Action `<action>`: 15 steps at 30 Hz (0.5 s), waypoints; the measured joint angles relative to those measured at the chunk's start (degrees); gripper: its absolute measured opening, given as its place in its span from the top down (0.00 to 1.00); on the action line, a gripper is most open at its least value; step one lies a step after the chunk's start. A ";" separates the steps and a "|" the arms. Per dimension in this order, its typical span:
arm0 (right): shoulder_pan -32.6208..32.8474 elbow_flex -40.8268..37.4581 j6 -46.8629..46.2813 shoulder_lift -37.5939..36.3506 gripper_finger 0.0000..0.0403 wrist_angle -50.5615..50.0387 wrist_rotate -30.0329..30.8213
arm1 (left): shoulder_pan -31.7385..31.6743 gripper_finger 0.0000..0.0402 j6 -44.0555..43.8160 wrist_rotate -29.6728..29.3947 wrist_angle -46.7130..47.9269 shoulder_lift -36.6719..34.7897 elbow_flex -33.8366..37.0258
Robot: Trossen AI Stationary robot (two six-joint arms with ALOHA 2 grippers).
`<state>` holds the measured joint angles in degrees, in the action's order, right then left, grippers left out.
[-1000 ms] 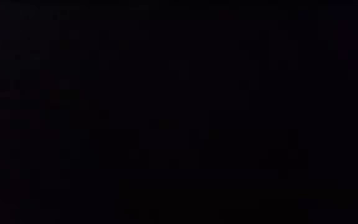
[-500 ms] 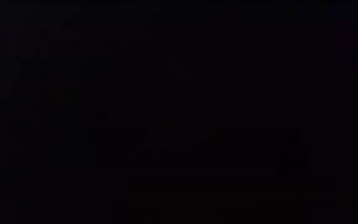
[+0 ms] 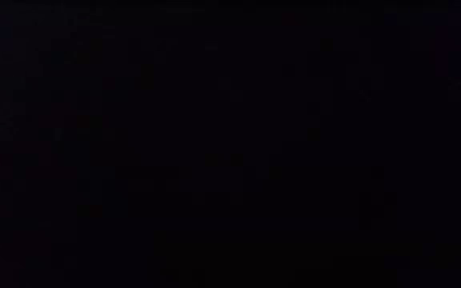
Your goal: Pick & Place USB Port
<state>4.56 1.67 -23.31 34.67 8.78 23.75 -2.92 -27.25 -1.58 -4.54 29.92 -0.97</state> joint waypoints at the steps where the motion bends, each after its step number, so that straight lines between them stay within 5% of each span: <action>1: -0.02 -0.02 0.00 0.01 1.00 0.00 -0.02 | 0.01 0.94 -0.01 0.00 0.01 -0.01 -0.01; 6: -0.01 -0.01 -2.91 0.01 1.00 0.51 -0.02 | 0.02 0.94 -0.02 0.00 0.01 -0.01 -0.01; 15: 0.05 -0.01 -28.51 0.03 1.00 7.37 -7.83 | 0.02 0.94 -0.02 0.00 0.00 0.00 -0.01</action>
<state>4.60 1.66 -51.82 34.70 16.15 15.91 -2.90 -27.27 -1.58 -4.53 29.91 -0.97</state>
